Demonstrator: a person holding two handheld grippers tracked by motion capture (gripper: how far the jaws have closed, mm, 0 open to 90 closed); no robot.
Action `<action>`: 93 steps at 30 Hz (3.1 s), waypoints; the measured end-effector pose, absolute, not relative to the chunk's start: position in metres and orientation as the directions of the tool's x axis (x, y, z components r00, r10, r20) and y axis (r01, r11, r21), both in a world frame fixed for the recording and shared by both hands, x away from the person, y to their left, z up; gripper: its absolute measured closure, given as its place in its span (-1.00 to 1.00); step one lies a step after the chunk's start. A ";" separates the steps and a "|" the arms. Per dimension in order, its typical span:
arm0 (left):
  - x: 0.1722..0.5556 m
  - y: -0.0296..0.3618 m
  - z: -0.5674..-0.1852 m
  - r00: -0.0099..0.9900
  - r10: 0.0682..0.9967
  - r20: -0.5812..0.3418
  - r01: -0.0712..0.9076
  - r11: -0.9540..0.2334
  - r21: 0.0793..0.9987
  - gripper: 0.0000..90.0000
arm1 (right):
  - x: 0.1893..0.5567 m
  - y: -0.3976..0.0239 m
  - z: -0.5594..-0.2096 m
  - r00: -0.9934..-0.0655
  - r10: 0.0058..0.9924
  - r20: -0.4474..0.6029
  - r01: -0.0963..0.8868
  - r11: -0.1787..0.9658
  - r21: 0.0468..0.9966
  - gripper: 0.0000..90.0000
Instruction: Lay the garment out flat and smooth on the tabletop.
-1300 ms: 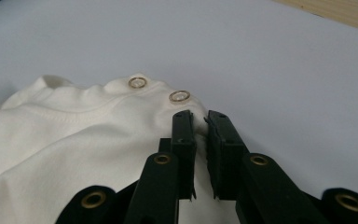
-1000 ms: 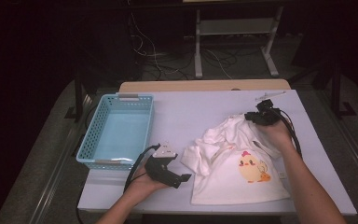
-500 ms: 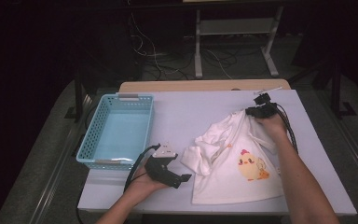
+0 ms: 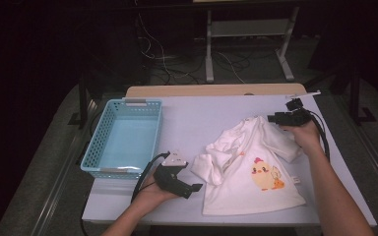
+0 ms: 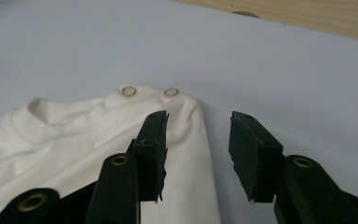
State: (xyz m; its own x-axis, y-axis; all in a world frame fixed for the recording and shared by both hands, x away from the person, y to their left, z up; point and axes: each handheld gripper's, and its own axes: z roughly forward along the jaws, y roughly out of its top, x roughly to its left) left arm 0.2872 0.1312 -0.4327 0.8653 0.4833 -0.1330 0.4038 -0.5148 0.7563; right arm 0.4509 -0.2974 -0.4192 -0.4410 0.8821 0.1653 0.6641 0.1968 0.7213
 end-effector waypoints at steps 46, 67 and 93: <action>0.287 0.131 -0.433 0.866 0.484 -0.127 0.399 -0.516 0.758 -0.83 | 0.392 -0.357 -0.445 -0.353 0.932 0.087 0.747 0.224 0.625 0.82; 0.294 0.122 -0.432 0.880 0.458 -0.125 0.382 -0.526 0.760 -0.83 | 0.361 -0.425 -0.433 -0.139 0.988 0.063 0.730 0.060 0.680 0.81; 0.292 0.122 -0.431 0.880 0.459 -0.122 0.380 -0.527 0.761 -0.83 | 0.368 -0.382 -0.423 -0.271 0.957 0.106 0.710 0.124 0.693 0.16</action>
